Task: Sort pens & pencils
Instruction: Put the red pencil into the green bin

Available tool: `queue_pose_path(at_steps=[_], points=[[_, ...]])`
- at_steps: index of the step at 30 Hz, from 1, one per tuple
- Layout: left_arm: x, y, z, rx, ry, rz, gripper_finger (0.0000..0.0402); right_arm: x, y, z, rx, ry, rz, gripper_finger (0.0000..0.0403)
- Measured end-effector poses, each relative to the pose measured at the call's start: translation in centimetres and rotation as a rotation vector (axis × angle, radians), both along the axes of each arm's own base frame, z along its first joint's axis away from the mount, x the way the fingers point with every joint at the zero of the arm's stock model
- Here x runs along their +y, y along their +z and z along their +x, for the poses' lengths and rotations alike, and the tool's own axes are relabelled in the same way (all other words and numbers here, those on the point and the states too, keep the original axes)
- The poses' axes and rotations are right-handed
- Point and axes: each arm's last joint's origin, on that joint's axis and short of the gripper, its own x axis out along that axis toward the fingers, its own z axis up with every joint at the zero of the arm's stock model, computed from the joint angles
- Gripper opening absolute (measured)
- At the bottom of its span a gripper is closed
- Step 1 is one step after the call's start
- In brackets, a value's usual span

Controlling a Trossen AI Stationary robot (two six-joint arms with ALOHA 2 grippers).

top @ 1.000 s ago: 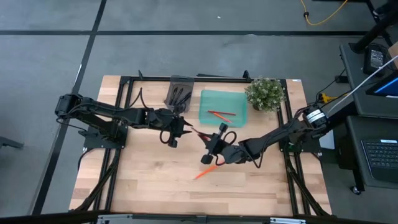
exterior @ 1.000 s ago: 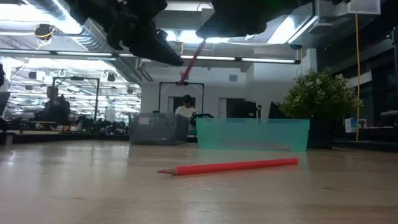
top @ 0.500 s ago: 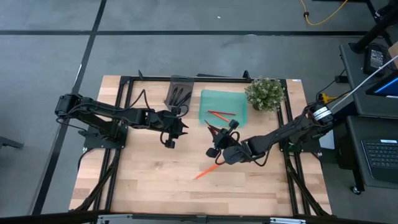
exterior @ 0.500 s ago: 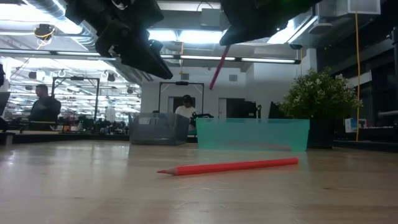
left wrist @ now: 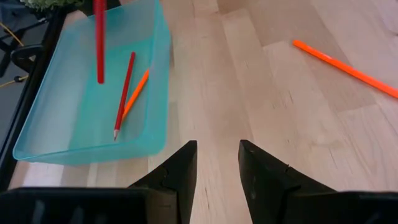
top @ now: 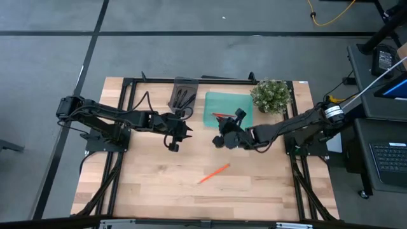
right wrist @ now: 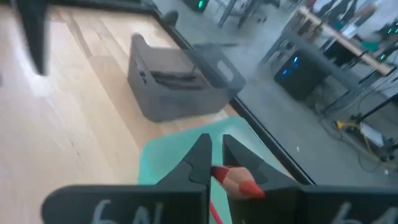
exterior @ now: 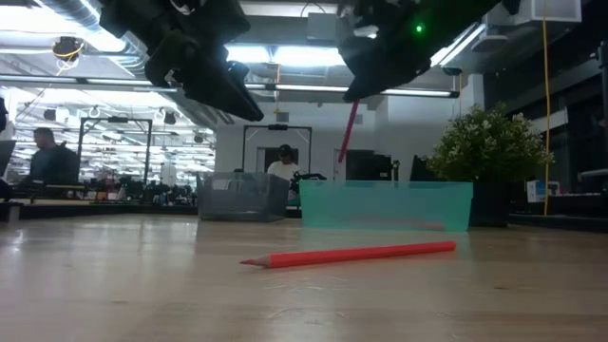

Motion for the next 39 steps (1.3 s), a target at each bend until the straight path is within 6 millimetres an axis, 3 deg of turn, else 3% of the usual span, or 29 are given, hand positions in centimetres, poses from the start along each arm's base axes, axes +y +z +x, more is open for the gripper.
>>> queue_pose_path(at_steps=[10, 18, 29, 39], points=[[0.0, -0.2, -0.1, 0.020, -0.003, 0.003, 0.0112, -3.6, 0.8, -1.3, 0.091, -0.019, 0.090, 0.0023], [0.0, -0.2, -0.1, 0.022, -0.005, 0.006, 0.0112, -4.9, 0.8, -1.6, 0.139, -0.016, 0.109, 0.0023], [0.0, -0.2, -0.1, 0.021, -0.003, 0.005, 0.0112, -8.6, 0.4, -2.8, 0.269, 0.013, 0.279, 0.0023], [0.0, -0.1, -0.1, 0.016, -0.002, 0.004, 0.0112, -11.3, 2.3, -3.9, 0.427, -0.014, 0.392, 0.0023]])
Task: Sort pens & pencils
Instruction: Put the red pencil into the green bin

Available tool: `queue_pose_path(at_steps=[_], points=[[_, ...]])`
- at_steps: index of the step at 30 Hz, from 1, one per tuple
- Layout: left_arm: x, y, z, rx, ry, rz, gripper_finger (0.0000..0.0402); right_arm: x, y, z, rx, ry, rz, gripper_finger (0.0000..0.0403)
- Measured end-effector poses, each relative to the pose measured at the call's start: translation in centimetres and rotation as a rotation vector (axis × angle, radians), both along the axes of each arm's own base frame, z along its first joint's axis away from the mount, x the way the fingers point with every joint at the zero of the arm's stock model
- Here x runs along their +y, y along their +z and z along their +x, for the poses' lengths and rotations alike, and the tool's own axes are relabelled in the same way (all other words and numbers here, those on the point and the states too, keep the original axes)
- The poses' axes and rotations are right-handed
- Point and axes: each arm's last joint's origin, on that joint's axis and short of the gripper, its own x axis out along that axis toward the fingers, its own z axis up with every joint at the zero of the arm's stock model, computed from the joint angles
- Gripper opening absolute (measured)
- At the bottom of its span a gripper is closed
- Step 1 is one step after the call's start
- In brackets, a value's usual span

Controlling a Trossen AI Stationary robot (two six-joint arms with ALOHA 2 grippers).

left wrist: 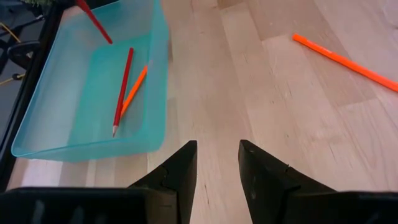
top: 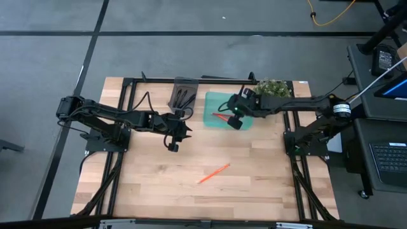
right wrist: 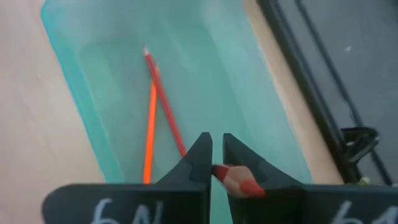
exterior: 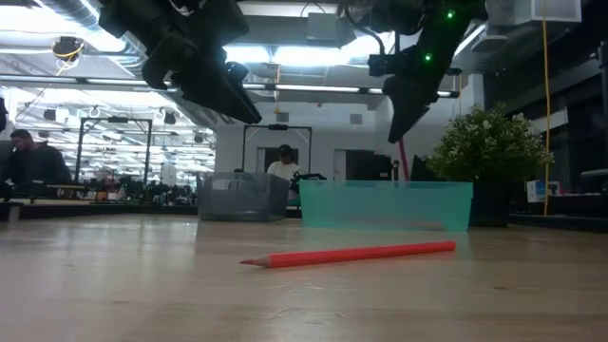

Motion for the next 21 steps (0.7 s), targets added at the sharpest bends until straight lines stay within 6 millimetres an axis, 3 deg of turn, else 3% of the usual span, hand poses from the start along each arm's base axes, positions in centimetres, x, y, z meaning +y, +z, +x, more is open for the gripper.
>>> queue_pose_path(at_steps=[9, 21], points=[[0.0, 0.0, 0.0, -0.001, 0.003, -0.005, 0.0111, -0.4, -0.4, -0.7, 0.072, 0.007, 0.083, 0.0023], [0.0, 0.0, 0.0, -0.006, 0.035, -0.043, 0.0111, -0.3, -1.5, -0.1, 0.099, 0.050, 0.153, 0.0023]])
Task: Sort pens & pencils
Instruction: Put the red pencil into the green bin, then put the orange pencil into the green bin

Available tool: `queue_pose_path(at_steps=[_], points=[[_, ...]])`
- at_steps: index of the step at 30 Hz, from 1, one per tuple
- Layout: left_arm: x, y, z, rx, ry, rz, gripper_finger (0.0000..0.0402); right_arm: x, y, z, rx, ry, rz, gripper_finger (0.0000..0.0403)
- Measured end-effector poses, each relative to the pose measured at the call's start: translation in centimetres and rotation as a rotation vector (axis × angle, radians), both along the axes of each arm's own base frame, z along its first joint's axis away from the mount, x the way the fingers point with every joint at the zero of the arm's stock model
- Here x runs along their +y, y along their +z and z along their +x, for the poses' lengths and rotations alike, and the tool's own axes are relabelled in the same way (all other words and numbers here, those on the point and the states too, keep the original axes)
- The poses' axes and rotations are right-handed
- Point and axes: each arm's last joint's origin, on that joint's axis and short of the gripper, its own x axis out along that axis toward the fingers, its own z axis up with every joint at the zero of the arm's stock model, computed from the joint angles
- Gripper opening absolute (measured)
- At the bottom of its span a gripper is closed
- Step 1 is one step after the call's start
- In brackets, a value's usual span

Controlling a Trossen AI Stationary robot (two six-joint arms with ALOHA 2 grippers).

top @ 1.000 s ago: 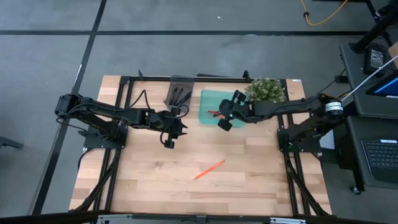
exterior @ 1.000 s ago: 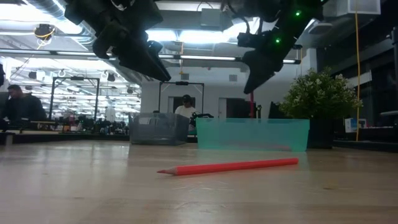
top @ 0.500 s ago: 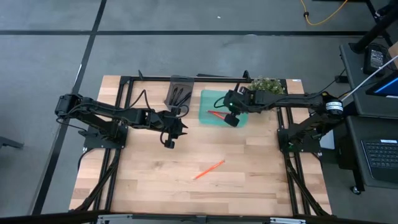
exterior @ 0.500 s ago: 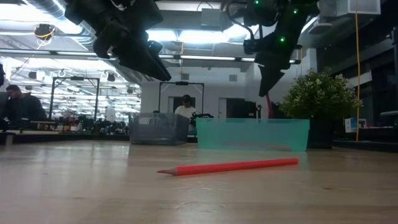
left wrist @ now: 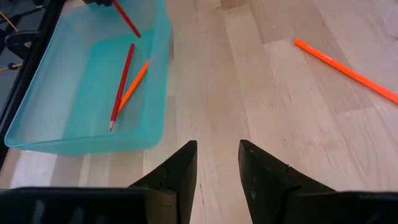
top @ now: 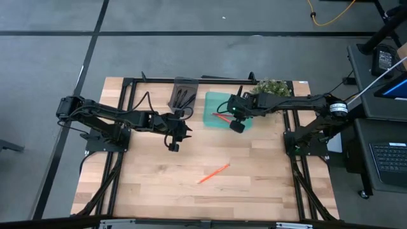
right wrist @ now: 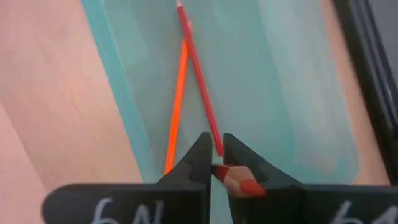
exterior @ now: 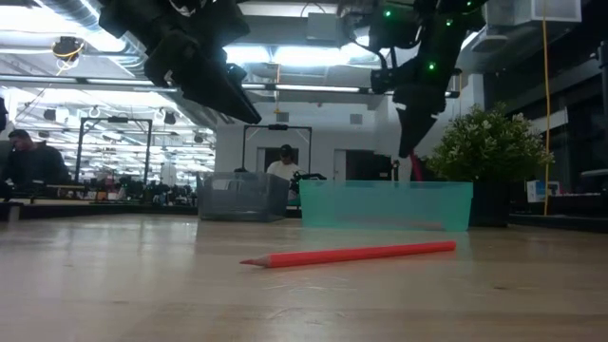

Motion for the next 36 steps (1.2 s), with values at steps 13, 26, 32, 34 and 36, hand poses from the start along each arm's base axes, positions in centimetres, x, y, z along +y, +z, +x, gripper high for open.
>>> queue_pose_path(at_steps=[13, 26, 32, 34, 36], points=[[0.0, 0.0, 0.0, 0.000, 0.001, -0.002, 0.0111, -0.2, -0.9, 1.0, -0.019, 0.019, 0.000, 0.0069], [0.0, 0.0, 0.0, 0.000, 0.001, -0.003, 0.0111, -0.3, -0.7, 1.5, -0.071, 0.015, -0.010, 0.0099], [-0.1, 0.2, 0.2, -0.031, 0.018, -0.026, 0.0111, -0.3, -0.3, 1.9, -0.108, 0.065, -0.034, 0.0100], [-0.2, 0.3, 0.2, -0.040, 0.032, -0.052, 0.0111, 0.0, 0.1, 2.0, -0.146, 0.072, -0.043, 0.0100], [-0.5, 0.4, 0.2, -0.044, 0.057, -0.097, 0.0111, 0.5, 0.9, 2.1, -0.208, 0.084, -0.066, 0.0100]])
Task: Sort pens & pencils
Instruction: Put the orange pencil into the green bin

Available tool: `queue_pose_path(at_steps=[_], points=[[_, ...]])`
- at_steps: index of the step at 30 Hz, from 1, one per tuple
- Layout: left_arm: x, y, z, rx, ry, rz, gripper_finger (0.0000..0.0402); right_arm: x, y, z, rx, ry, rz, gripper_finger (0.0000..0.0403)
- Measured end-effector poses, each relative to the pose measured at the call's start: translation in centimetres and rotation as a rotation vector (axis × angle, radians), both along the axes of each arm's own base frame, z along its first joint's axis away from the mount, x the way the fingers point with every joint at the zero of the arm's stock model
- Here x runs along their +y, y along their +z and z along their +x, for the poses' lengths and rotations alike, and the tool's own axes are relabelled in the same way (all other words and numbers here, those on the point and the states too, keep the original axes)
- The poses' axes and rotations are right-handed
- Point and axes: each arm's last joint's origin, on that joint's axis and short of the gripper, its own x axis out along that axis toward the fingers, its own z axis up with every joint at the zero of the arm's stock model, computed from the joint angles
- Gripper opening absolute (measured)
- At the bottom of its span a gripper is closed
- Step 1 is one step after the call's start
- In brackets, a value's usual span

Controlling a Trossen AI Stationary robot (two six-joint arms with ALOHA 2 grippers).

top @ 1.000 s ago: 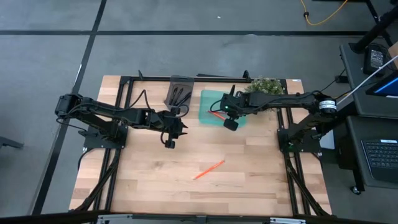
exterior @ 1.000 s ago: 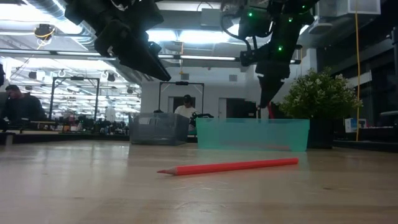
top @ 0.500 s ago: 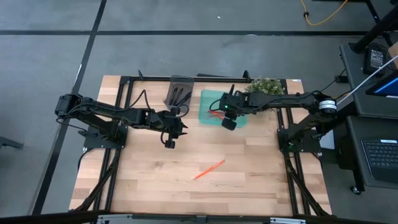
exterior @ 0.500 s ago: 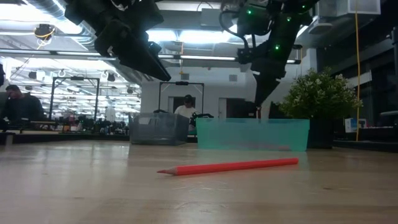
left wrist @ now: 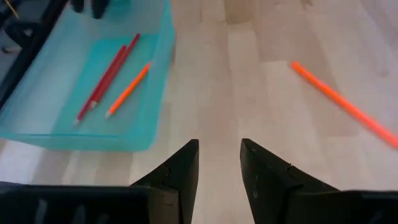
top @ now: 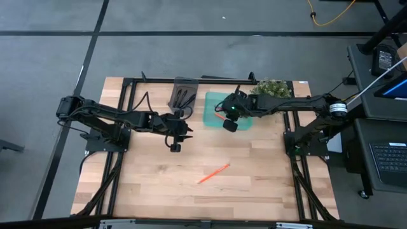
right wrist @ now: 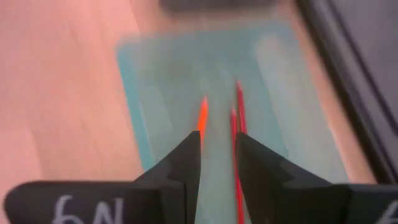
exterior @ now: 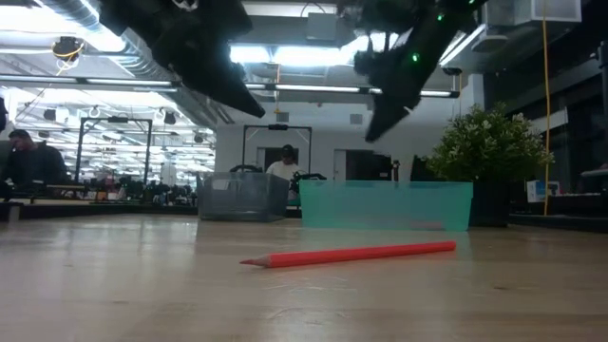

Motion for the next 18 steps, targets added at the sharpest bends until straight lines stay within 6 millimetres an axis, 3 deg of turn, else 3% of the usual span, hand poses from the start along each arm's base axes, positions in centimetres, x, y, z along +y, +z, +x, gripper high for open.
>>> queue_pose_path(at_steps=[6, 11, 18], points=[[-1.7, 0.1, -0.1, -0.009, -0.030, -0.045, 0.0111, 2.1, 0.1, -0.5, -0.263, 0.101, -0.079, 0.0101], [-3.2, 0.2, -0.1, -0.033, -0.036, -0.032, 0.0111, 3.9, -2.0, -2.7, -0.352, 0.154, -0.080, 0.0101], [-5.0, -0.2, 1.1, -0.121, -0.040, -0.074, 0.0111, 7.0, -2.6, -5.4, -0.522, 0.246, -0.053, 0.0101]])
